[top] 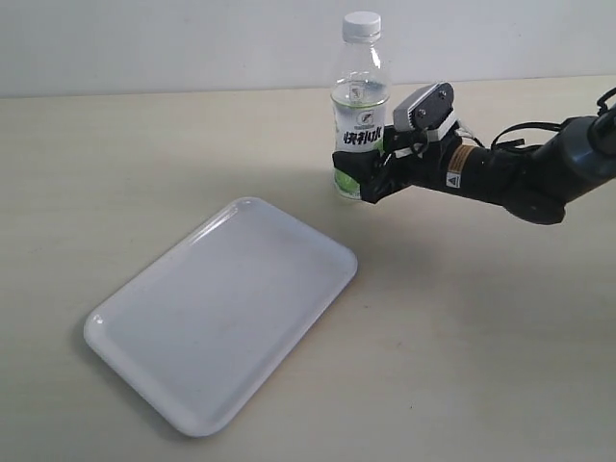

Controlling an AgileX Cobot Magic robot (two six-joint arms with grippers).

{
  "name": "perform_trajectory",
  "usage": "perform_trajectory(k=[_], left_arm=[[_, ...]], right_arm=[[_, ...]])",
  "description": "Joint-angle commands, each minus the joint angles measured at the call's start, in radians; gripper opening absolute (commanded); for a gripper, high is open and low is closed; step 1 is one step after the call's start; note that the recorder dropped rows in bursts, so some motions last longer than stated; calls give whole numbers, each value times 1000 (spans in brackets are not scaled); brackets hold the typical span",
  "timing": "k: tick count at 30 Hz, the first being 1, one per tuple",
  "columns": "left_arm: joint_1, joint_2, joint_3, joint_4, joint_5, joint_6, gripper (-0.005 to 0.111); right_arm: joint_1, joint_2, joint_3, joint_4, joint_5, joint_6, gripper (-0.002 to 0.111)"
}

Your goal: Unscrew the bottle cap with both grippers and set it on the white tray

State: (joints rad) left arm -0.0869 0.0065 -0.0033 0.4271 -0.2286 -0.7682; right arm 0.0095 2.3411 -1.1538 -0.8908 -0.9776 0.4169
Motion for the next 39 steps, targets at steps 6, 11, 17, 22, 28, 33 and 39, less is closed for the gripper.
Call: perform_trajectory(k=[6, 11, 17, 22, 28, 33, 39], left_arm=[[-6, -6, 3, 6, -39, 56, 0], [-6, -6, 3, 6, -39, 59, 0], [-6, -6, 3, 6, -61, 52, 0], [-6, -6, 3, 7, -58, 10, 0], [-6, -6, 3, 6, -55, 23, 0], [-6, -6, 3, 8, -66, 33, 0], [-6, -6, 3, 11, -53, 36, 0]], right_arm=[[1, -23, -2, -78, 3, 18, 0], [1, -37, 0, -106, 3, 53, 0], [1, -90, 6, -167, 8, 154, 0], [-1, -115, 47, -162, 11, 154, 0], [-1, -128, 60, -162, 11, 161, 0], [2, -128, 60, -160, 11, 154, 0], [2, -128, 91, -139, 11, 122, 0]])
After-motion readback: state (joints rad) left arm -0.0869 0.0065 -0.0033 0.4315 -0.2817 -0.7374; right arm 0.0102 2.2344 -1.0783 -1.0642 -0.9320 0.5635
